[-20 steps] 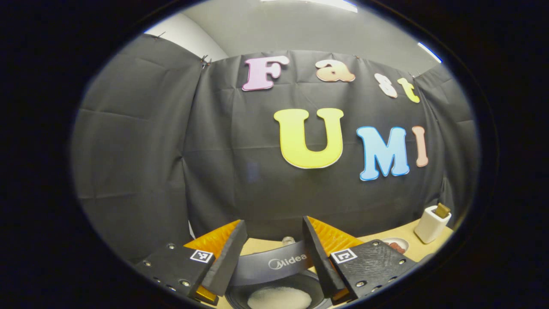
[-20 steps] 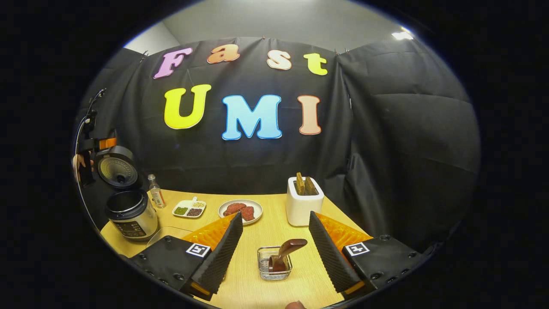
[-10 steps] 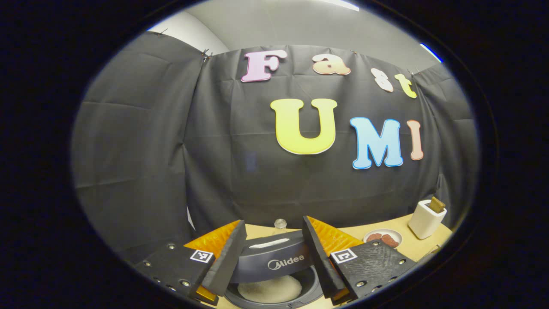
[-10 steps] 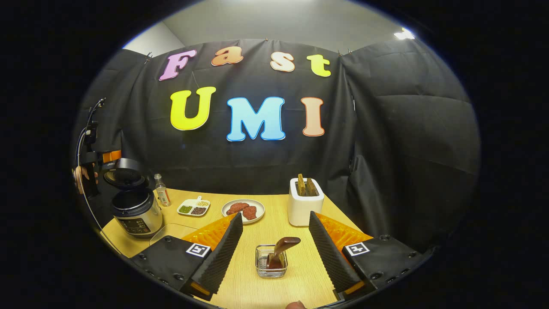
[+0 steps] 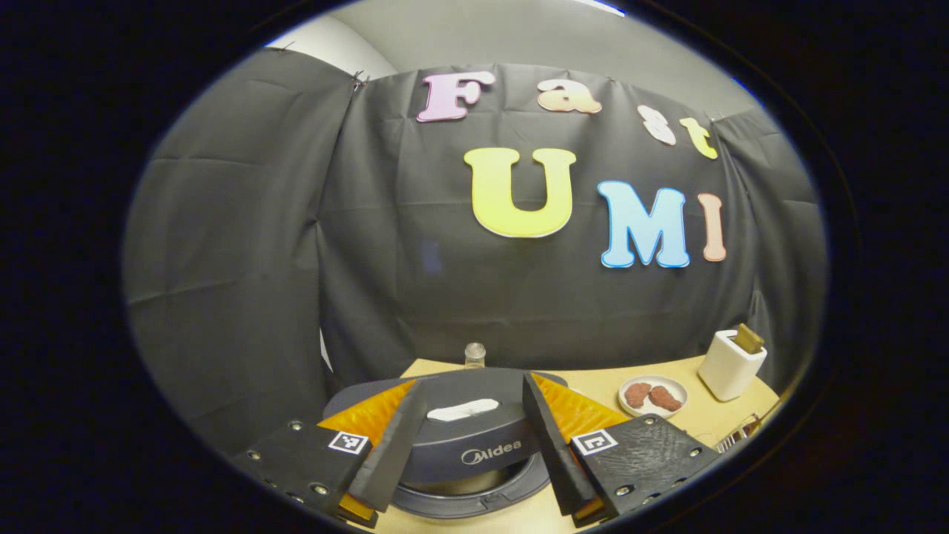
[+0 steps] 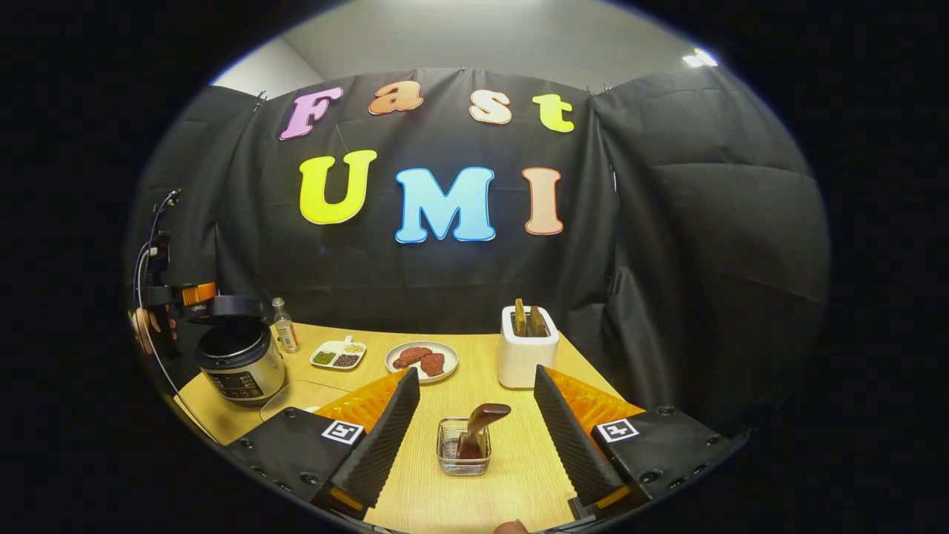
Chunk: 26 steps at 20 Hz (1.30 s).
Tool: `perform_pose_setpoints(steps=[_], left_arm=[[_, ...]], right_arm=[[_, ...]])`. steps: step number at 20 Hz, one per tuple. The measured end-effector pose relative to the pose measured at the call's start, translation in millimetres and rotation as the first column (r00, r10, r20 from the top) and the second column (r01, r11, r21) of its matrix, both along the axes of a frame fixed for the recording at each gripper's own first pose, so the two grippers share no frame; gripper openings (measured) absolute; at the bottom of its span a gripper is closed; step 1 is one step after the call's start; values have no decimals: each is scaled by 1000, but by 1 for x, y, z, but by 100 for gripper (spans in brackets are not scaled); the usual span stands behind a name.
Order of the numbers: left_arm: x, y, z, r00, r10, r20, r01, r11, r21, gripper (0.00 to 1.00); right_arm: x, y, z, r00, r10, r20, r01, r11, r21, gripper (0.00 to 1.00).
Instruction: Close the left gripper, press the button to open the rice cooker; take a wooden spoon from the chopstick holder with the right hand, scoop a spoonful of rice and pour it into the rice cooker, then put the wooden spoon back into the chopstick holder.
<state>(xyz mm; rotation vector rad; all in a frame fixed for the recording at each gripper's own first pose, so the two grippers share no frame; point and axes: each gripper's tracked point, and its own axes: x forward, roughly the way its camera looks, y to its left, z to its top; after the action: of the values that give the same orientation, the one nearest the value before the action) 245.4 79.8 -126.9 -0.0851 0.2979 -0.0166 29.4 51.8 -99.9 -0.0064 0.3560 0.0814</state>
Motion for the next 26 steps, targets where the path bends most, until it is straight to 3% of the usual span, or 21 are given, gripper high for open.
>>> perform_pose_setpoints(steps=[4, 6, 8, 9, 10, 14, 20, 23, 26], left_arm=[[-11, -6, -27, 999, 1, -39, -2, 1000, -4, 88], [-16, -8, -39, 998, 3, -58, -3, 1000, -2, 81], [-18, -11, -44, 999, 1, -49, -1, 1000, 14, 81], [-20, -11, -47, 999, 2, -45, -1, 1000, 18, 88], [-21, -10, -51, 999, 2, -45, -1, 1000, 18, 81], [-28, -14, -69, 998, 1, -57, 1, 999, 34, 85], [-35, -18, -90, 998, 0, -67, 4, 998, 59, 81], [-41, -19, -101, 996, 2, -89, 1, 1000, 28, 87], [-38, -21, -95, 998, -8, -65, 11, 999, 51, 84]], right_arm=[[-1, -3, -1, 1000, 7, -4, -7, 1000, 2, 98], [0, -2, -2, 1000, 9, -3, -9, 1000, 4, 98], [0, -3, -2, 1000, 12, -5, -12, 1000, 1, 98], [1, -3, -3, 1000, 14, -7, -14, 1000, -2, 98], [1, -2, -3, 1000, 16, -9, -16, 1000, -2, 98], [2, 0, -4, 1000, 22, -10, -22, 1000, -6, 98], [1, -1, -3, 1000, 24, -11, -24, 1000, -9, 98], [1, -2, 0, 1000, 20, 4, -20, 1000, -6, 98], [-1, 0, 0, 1000, 20, 10, -20, 1000, 23, 98]])
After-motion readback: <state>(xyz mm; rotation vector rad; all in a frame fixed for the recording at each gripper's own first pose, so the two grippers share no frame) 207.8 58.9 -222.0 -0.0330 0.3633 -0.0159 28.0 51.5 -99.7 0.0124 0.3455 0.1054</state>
